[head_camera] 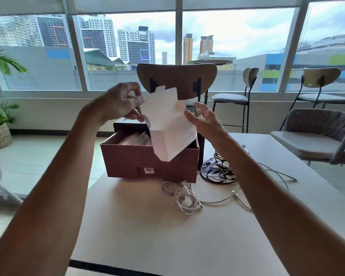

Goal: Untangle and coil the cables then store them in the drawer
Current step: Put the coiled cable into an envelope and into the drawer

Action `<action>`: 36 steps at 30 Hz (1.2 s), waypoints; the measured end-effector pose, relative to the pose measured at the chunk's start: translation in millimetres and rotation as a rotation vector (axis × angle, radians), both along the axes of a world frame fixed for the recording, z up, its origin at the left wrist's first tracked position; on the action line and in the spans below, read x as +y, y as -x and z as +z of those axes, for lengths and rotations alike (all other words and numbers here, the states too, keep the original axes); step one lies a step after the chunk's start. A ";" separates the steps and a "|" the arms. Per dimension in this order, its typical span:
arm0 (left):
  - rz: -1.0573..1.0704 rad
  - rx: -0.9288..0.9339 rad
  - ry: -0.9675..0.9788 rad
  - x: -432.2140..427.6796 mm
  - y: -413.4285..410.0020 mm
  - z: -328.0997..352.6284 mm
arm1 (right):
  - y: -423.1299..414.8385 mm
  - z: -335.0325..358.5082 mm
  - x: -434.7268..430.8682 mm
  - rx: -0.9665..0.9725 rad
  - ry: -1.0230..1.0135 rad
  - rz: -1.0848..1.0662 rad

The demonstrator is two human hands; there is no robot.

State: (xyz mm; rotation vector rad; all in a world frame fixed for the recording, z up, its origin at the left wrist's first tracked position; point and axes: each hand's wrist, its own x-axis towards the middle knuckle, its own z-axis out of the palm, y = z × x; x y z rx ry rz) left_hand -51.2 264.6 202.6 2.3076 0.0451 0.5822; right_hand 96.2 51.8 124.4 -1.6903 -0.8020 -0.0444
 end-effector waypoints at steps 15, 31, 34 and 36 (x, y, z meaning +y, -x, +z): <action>-0.196 -0.167 0.247 -41.7 -56.3 -58.0 | 2.8 -28.9 -76.7 0.069 -0.147 0.046; -0.323 0.499 -0.484 -76.0 -57.1 -161.7 | -16.7 -102.5 -132.4 0.047 -0.325 -0.347; -0.330 0.497 -0.537 -82.4 -62.5 -170.3 | -15.2 -117.9 -130.5 -0.001 -0.283 -0.368; -0.321 0.488 -0.585 -84.8 -64.2 -174.9 | -13.9 -122.4 -127.0 -0.029 -0.250 -0.382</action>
